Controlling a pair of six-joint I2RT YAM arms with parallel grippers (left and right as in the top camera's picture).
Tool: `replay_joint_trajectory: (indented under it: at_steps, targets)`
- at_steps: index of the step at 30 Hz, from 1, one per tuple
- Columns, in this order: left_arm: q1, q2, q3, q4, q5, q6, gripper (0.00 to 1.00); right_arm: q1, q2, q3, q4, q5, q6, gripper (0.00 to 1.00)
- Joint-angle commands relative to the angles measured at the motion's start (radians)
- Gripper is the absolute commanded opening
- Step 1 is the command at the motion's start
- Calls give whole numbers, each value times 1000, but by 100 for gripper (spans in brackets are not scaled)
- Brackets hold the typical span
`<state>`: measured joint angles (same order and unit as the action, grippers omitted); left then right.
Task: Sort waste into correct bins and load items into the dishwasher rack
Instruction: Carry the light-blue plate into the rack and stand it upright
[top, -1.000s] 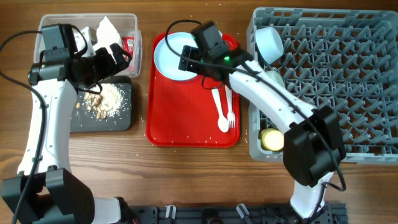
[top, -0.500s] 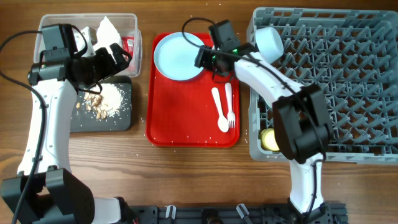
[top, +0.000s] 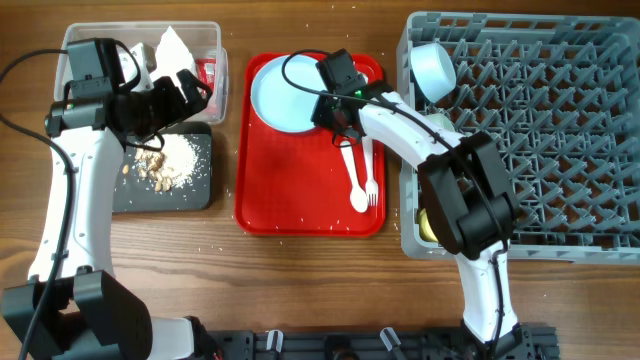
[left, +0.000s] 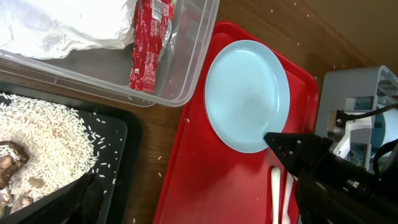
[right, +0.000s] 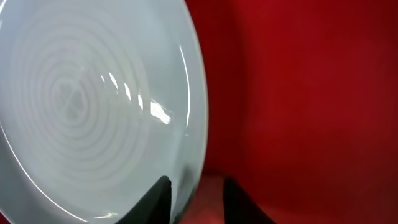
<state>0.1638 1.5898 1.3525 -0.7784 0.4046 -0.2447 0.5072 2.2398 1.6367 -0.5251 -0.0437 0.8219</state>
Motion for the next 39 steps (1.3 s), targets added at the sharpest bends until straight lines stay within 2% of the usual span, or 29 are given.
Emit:
replay_joint_trajectory:
  at_steps: [1, 3, 5, 8, 13, 16, 18, 23, 26, 29, 31, 39]
  targets:
    - [3, -4, 9, 3, -6, 17, 100, 0, 42, 12, -50, -49, 18, 20]
    - [3, -4, 9, 3, -6, 17, 100, 0, 42, 12, -68, -111, -25, 10]
    - [3, -4, 9, 3, -6, 17, 100, 0, 42, 12, -68, -146, -58, 5]
    - [3, -4, 9, 3, -6, 17, 100, -2, 25, 12, -81, -152, -66, 4]
    - [3, -4, 9, 3, -6, 17, 100, -23, -129, 13, -108, -140, -273, 4]
    - [3, -4, 9, 3, -6, 17, 100, -29, -286, 13, -156, -10, -328, 4]
    - [3, -4, 9, 3, -6, 17, 100, -31, -452, 13, -202, 203, -328, 4]
    - [3, -4, 9, 3, -6, 17, 100, -31, -726, 13, -305, 720, -335, 4]
    - [3, -4, 9, 3, -6, 17, 100, -31, -837, 13, -362, 986, -484, 4]
    - [3, -4, 9, 3, -6, 17, 100, -31, -881, 13, -438, 1159, -612, 4]
    - [3, -4, 9, 3, -6, 17, 100, -50, -880, 8, -519, 1193, -716, 4]
    - [3, -4, 9, 3, -6, 17, 100, -238, -806, -109, -528, 1160, -768, 4]
